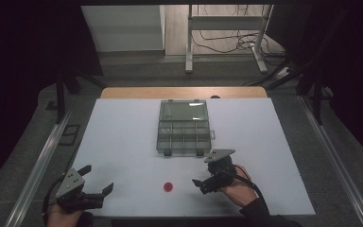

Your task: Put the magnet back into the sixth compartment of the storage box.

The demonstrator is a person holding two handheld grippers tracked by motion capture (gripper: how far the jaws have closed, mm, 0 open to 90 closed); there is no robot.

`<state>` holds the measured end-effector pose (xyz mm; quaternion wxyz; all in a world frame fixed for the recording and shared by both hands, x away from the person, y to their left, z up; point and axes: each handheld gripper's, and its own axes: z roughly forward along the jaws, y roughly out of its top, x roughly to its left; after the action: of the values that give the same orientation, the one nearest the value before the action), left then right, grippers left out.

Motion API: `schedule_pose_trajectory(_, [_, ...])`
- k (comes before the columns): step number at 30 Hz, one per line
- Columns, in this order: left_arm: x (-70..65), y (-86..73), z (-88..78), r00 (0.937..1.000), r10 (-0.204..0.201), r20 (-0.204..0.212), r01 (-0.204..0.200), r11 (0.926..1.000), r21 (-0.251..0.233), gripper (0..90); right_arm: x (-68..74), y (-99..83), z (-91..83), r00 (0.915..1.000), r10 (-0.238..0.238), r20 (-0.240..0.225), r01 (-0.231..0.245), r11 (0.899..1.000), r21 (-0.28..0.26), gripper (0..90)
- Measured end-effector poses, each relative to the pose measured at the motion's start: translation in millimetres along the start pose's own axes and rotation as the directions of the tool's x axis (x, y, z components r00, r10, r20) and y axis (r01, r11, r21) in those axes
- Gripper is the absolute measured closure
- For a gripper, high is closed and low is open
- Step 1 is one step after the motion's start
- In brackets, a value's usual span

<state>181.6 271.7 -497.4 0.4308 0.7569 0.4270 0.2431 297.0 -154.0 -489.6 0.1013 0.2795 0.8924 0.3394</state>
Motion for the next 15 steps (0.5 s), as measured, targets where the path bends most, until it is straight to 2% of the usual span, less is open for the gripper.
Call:
schedule_pose_trajectory(5, [0.1,0.0,0.1,1.0000,-0.001,0.000,0.001,1.0000,0.001,1.3,3.9,2.2,4.6,0.9997,-0.024,-0.005,0.024,1.000,0.009,0.0])
schedule_pose_trajectory(15, [0.1,0.1,0.2,1.0000,0.000,0.001,0.000,1.0000,0.002,1.3,8.9,7.8,12.2,0.9995,-0.027,-0.015,0.027,0.999,0.022,0.0])
